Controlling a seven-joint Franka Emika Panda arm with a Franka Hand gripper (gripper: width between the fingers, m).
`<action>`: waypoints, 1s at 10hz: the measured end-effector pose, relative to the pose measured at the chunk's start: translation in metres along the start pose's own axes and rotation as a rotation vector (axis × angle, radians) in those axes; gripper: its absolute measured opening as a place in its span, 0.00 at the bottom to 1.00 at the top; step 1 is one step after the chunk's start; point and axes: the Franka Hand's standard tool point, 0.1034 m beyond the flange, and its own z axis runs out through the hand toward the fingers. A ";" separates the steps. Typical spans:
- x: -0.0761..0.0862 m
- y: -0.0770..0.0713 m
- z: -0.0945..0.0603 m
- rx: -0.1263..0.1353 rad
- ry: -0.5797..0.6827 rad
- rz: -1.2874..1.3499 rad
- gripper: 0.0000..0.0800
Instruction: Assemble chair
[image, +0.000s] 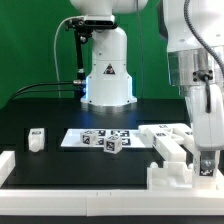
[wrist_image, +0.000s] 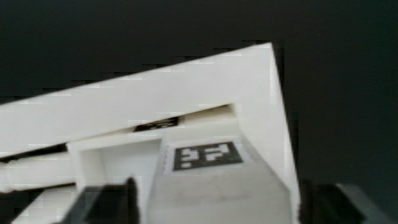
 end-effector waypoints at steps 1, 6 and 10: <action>0.000 0.000 0.000 0.000 0.000 0.000 0.62; 0.000 -0.008 -0.038 0.029 -0.029 -0.121 0.81; 0.000 -0.006 -0.034 0.023 -0.026 -0.123 0.81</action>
Offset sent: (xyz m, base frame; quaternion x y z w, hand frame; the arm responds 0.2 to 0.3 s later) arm -0.0166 -0.0115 0.0399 -0.0102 -0.0120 -0.0949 0.9954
